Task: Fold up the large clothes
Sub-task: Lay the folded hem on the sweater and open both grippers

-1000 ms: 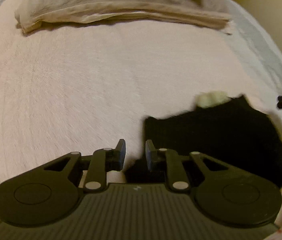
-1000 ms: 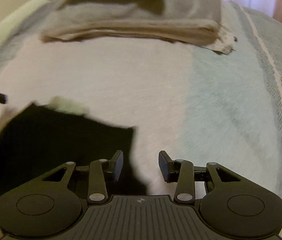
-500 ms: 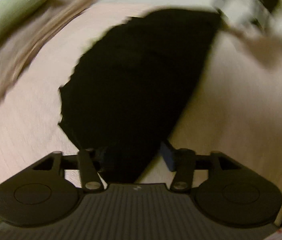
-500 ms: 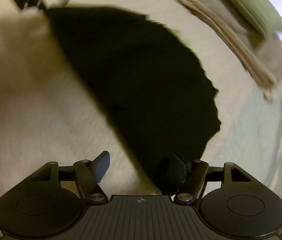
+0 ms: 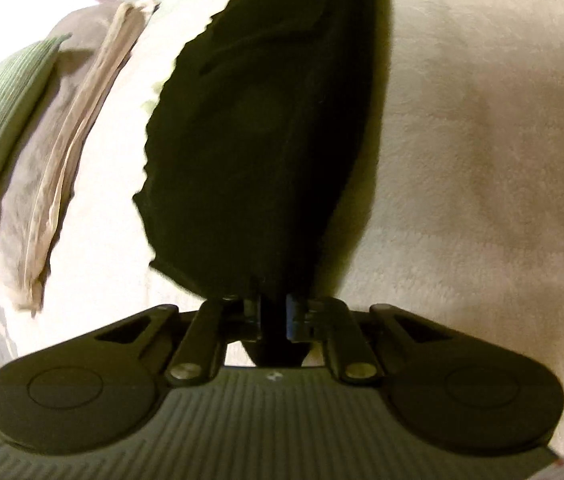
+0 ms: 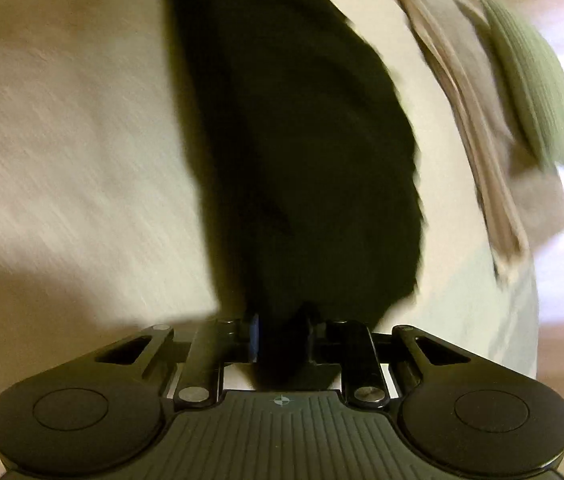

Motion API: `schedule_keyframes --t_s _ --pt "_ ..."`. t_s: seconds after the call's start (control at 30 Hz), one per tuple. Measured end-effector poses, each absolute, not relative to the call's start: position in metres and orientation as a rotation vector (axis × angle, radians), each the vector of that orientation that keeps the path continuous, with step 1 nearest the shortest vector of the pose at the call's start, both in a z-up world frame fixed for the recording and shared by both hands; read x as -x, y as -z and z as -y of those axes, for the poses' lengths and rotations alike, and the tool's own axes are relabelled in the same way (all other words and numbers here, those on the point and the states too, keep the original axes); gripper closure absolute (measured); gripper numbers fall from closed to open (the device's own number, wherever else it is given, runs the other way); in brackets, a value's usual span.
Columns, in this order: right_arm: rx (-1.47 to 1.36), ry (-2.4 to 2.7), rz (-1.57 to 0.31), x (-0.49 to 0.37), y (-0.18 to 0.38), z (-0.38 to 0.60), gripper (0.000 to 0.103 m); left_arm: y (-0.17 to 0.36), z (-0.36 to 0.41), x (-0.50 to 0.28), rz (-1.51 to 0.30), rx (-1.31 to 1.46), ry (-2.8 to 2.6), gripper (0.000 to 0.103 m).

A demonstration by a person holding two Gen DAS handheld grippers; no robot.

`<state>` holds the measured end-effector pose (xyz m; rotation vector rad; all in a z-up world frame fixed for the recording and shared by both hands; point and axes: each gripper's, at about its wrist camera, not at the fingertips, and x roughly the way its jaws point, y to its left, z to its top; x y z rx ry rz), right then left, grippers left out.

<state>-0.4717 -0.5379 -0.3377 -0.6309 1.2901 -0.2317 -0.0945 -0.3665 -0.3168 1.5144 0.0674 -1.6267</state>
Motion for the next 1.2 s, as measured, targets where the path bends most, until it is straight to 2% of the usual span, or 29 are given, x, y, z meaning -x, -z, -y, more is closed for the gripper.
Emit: schedule_keyframes --t_s 0.07,0.1,0.27,0.33,0.37,0.4,0.47,0.5,0.6,0.93,1.2 --pt "0.570 0.291 -1.333 0.489 0.334 0.551 0.096 0.314 0.363 0.088 -0.096 -1.510 1.621 0.095" --pt "0.563 0.288 -1.345 0.494 0.334 0.552 0.096 0.315 0.362 0.086 -0.115 -1.510 1.618 0.095" --pt "0.535 0.308 -1.366 0.495 0.324 0.547 0.095 0.300 0.359 0.079 -0.202 -1.487 1.608 0.093" --pt "0.497 0.356 -1.416 0.489 0.322 0.554 0.089 0.289 0.356 0.073 -0.233 -1.469 1.587 0.090" --pt "0.466 0.392 -1.435 0.488 0.317 0.558 0.079 0.284 0.355 0.070 -0.269 -1.462 1.566 0.090" --pt "0.422 0.423 -1.435 0.490 0.308 0.558 0.063 0.279 0.353 0.067 -0.300 -1.452 1.549 0.090" --pt "0.300 0.479 -1.405 0.490 0.288 0.560 0.045 0.265 0.351 0.059 -0.369 -1.396 1.504 0.089" --pt "0.242 0.510 -1.390 0.490 0.277 0.559 0.044 0.258 0.350 0.055 -0.421 -1.359 1.482 0.089" --pt "0.069 0.599 -1.335 0.487 0.248 0.560 0.043 0.234 0.348 0.047 -0.538 -1.240 1.413 0.088" --pt "-0.552 0.719 -1.066 0.484 0.178 0.562 0.042 0.161 0.359 0.059 -0.748 -0.920 1.258 0.064" --pt "-0.749 0.690 -0.960 0.486 0.148 0.550 0.042 0.130 0.376 0.081 -0.802 -0.816 1.227 0.054"
